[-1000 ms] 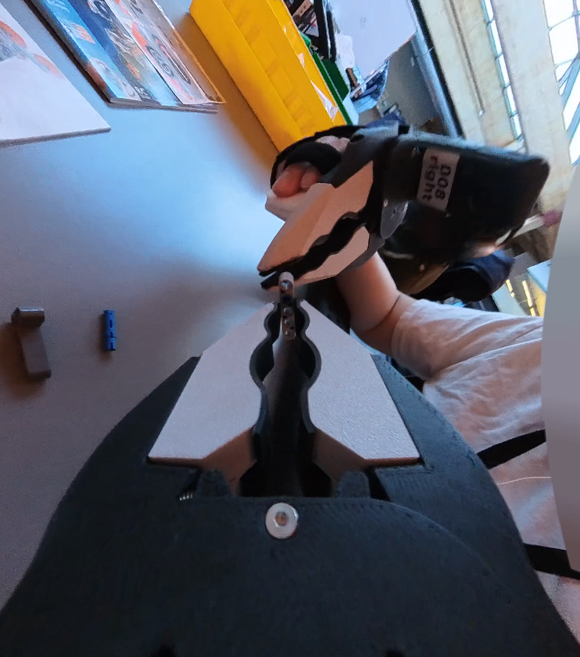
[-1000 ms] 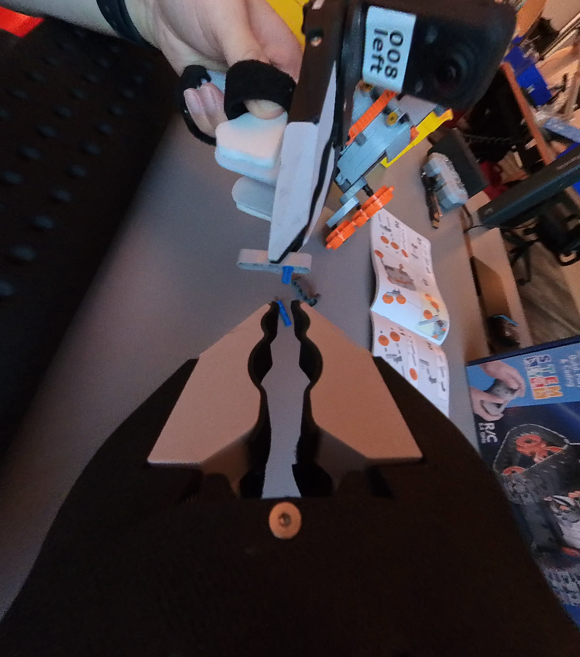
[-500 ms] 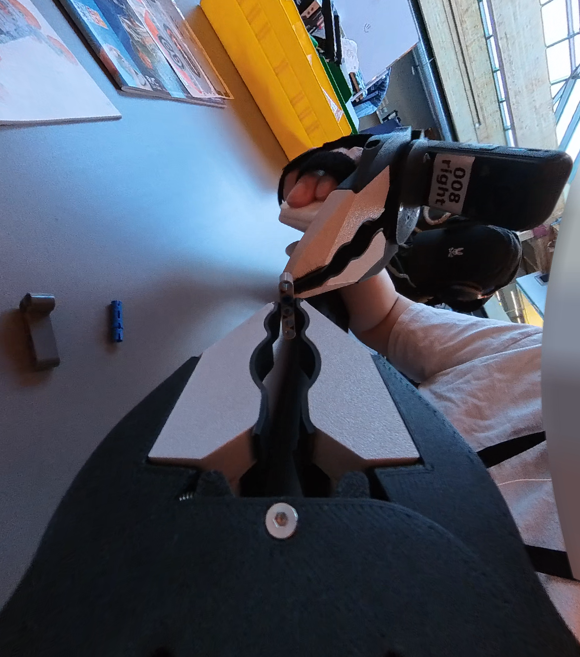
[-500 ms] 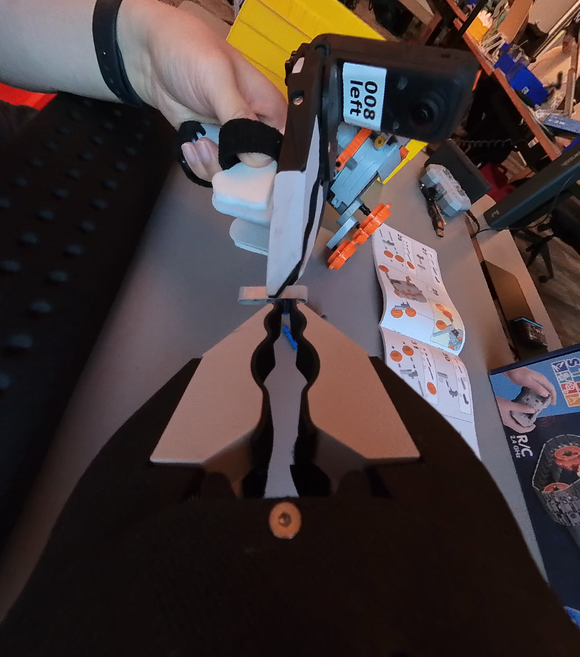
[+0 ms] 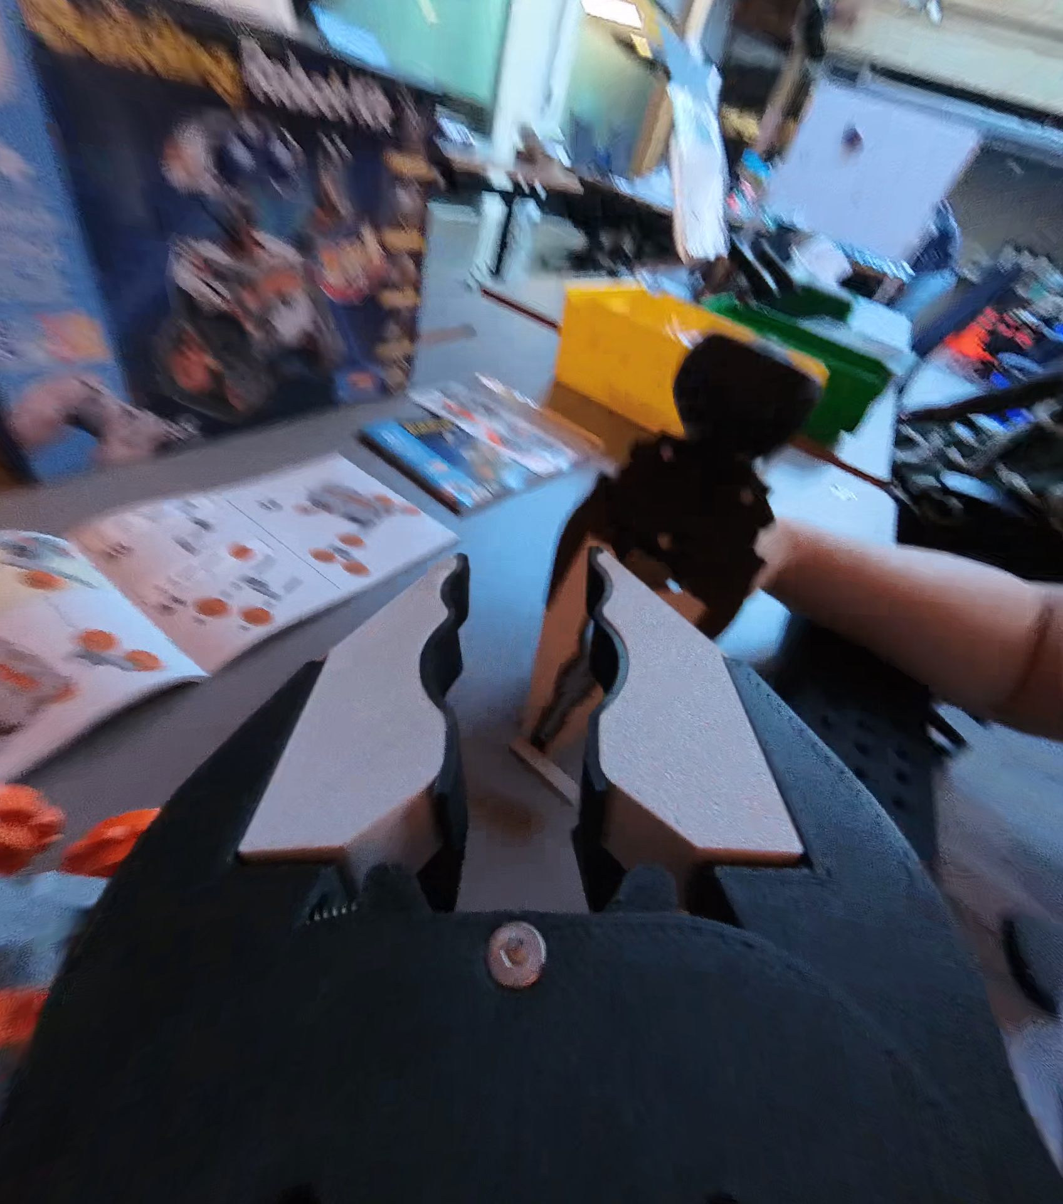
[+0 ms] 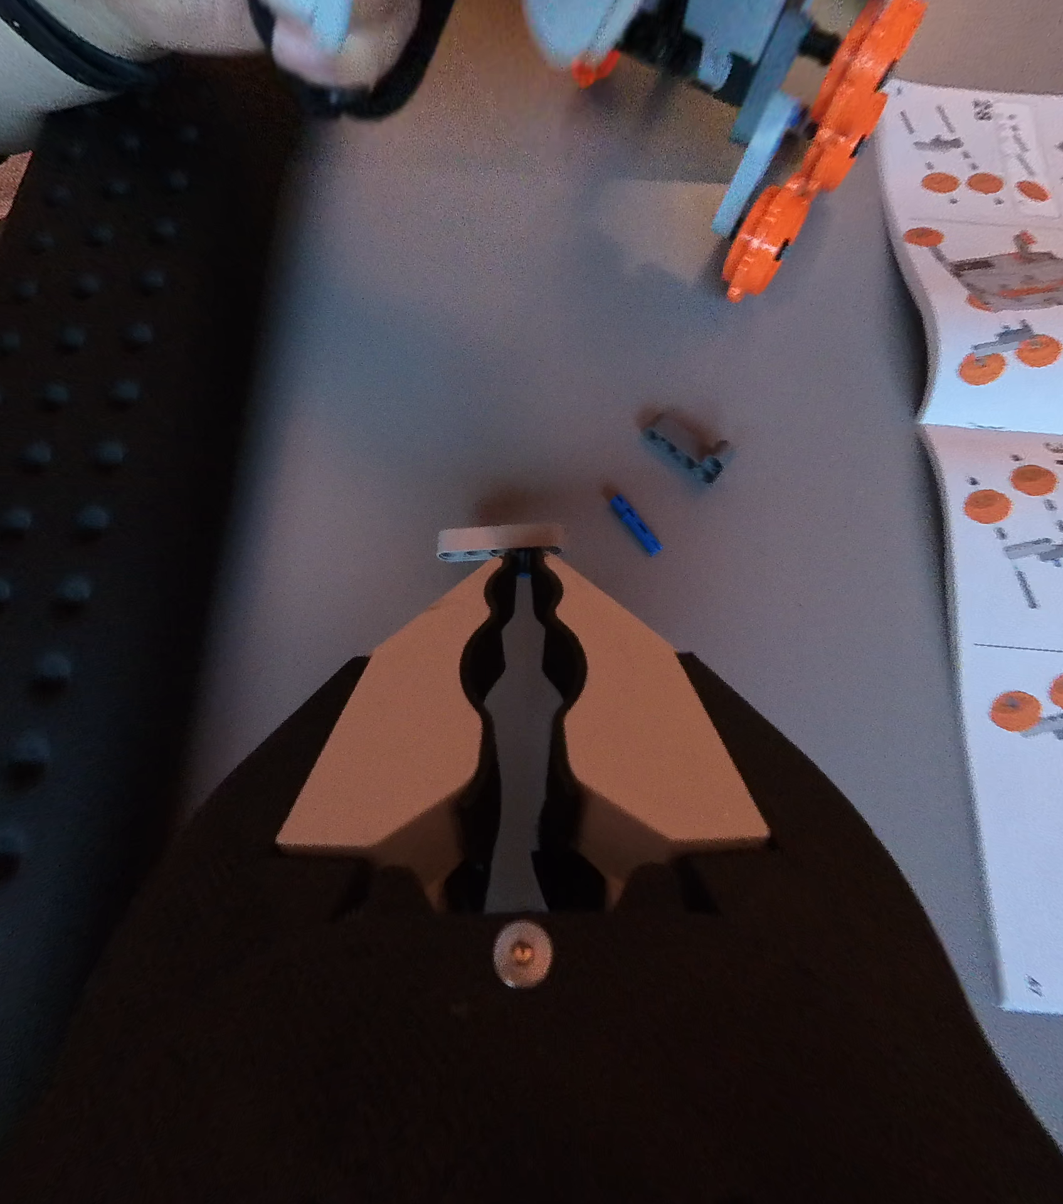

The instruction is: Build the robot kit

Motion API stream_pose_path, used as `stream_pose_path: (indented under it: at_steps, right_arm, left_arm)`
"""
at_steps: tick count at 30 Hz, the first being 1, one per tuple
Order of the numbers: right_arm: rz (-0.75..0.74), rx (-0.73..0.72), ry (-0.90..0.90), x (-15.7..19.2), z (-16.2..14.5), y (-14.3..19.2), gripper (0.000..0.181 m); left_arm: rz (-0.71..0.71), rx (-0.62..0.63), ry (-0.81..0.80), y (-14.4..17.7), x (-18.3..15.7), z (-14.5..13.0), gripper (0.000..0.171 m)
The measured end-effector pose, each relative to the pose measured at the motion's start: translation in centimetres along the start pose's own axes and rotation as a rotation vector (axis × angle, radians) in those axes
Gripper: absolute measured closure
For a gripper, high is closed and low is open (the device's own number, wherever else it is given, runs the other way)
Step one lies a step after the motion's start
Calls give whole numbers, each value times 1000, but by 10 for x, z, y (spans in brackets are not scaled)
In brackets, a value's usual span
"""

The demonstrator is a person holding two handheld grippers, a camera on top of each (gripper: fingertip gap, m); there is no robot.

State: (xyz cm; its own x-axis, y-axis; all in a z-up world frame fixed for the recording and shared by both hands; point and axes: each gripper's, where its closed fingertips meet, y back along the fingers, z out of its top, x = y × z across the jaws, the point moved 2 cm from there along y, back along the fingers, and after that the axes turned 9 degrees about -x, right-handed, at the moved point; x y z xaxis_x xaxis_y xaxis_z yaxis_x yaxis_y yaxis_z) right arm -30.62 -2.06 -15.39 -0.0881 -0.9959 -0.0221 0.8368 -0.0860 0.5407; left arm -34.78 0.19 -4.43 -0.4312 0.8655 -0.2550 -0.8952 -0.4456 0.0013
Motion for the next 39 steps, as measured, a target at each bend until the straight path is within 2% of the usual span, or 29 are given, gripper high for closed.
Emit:
stream_pose_path:
  at_steps: [3, 6, 8, 10, 13, 16, 22, 29, 36, 39]
  right_arm:
    - [2, 50, 0, 4, -5, -12, 177]
    - [23, 54, -6, 11, -4, -20, 177]
    - [36, 54, -15, 12, -4, -20, 175]
    - [54, 32, -30, 12, -3, -15, 163]
    - [68, -66, -59, 4, 4, -2, 164]
    - [-54, -162, 6, -26, 8, 5, 166]
    - [-130, -215, 118, -56, 16, -7, 166]
    - [-52, -141, 8, -64, 17, -30, 157]
    - [-123, -97, -150, -65, 16, -41, 158]
    - [-157, -78, -163, -67, 14, -41, 170]
  left_arm:
    - [130, -181, 4, 21, 21, 28, 145]
    - [141, -277, 74, 32, 30, 41, 145]
    - [134, -265, 132, 33, 34, 38, 145]
    - [116, -256, 170, 32, 35, 36, 145]
    - [118, -249, 181, 31, 36, 35, 145]
    - [117, -251, 180, 32, 35, 36, 146]
    - [127, -235, 172, 31, 36, 34, 146]
    - [116, -182, 171, 24, 33, 26, 146]
    - [101, -155, 201, 22, 33, 21, 146]
    - [92, -139, 213, 20, 32, 18, 147]
